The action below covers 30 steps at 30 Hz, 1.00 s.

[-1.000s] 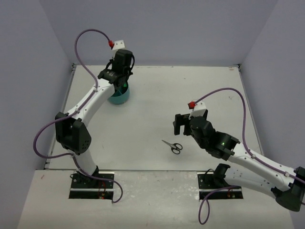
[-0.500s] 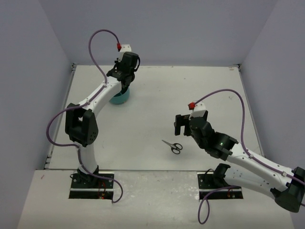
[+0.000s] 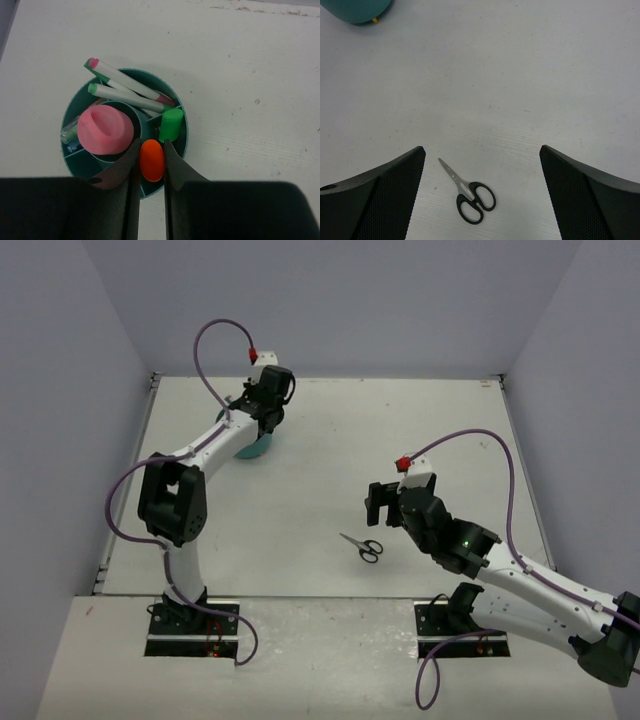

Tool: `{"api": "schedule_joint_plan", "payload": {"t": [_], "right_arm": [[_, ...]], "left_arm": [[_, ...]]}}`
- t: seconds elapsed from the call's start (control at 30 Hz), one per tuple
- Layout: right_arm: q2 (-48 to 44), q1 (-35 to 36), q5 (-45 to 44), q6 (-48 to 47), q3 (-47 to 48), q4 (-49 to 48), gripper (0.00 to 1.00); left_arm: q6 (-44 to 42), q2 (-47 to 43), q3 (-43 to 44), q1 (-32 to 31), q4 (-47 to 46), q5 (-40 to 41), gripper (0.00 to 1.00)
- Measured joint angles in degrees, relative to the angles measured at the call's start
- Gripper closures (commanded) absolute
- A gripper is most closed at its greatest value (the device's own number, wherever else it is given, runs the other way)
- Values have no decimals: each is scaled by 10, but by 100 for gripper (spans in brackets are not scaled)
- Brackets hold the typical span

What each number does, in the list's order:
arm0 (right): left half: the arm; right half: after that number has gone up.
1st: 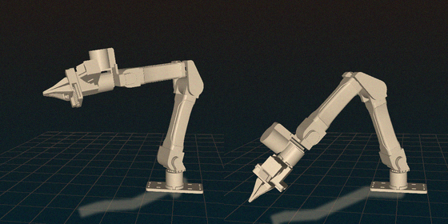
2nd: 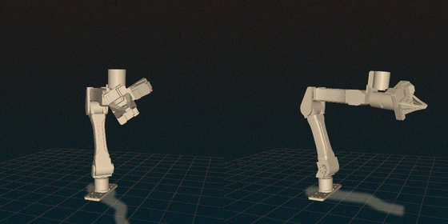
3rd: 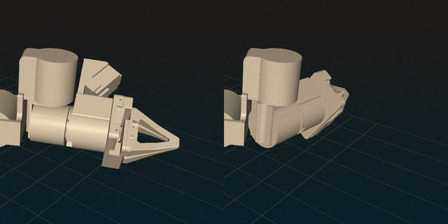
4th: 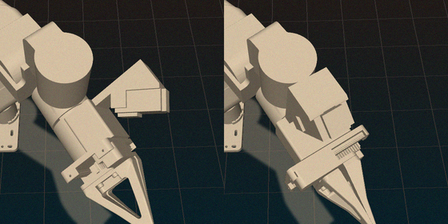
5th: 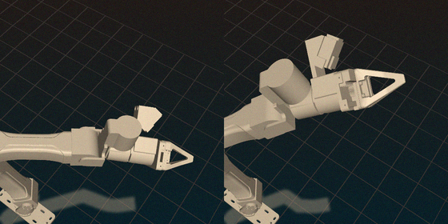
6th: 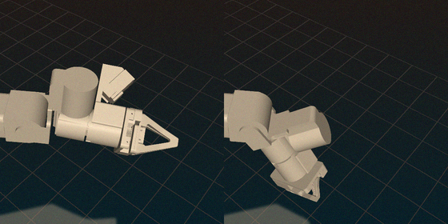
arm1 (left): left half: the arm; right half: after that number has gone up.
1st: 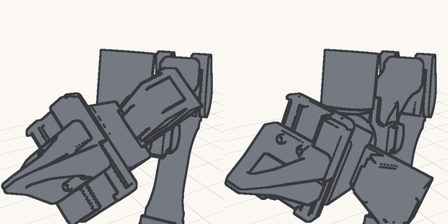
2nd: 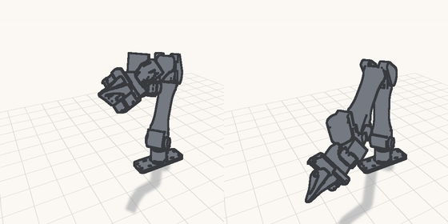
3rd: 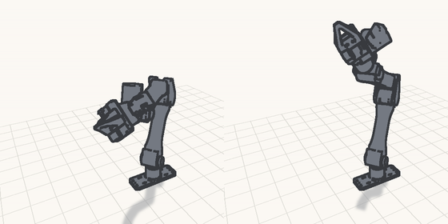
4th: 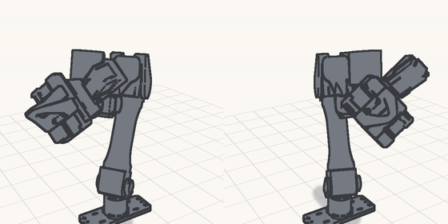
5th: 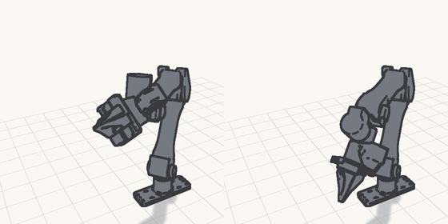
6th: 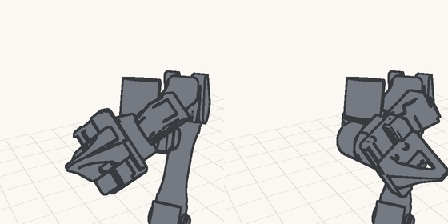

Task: Sort the stationery into containers
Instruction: Place the pen in the storage box.

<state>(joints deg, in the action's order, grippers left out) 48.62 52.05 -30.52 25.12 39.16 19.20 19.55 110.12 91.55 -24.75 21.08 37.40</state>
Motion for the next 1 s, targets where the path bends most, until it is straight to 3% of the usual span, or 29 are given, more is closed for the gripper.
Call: {"api": "schedule_joint_plan", "payload": {"t": [0.2,0.4,0.8,0.83,1.0], "right_arm": [[0,0,0,0,-2,-4,1],[0,0,3,0,-3,-5,1],[5,0,18,0,-3,-9,1],[8,0,22,-1,-3,-9,1],[33,-1,62,-13,-3,-11,1]], "left_arm": [[13,9,-42,0,-17,-9,99],[26,9,-81,3,-42,-9,64],[41,-18,-82,2,-36,-59,48],[42,-27,-82,0,-34,-64,40],[50,-99,-78,-17,-30,-103,26]]}}
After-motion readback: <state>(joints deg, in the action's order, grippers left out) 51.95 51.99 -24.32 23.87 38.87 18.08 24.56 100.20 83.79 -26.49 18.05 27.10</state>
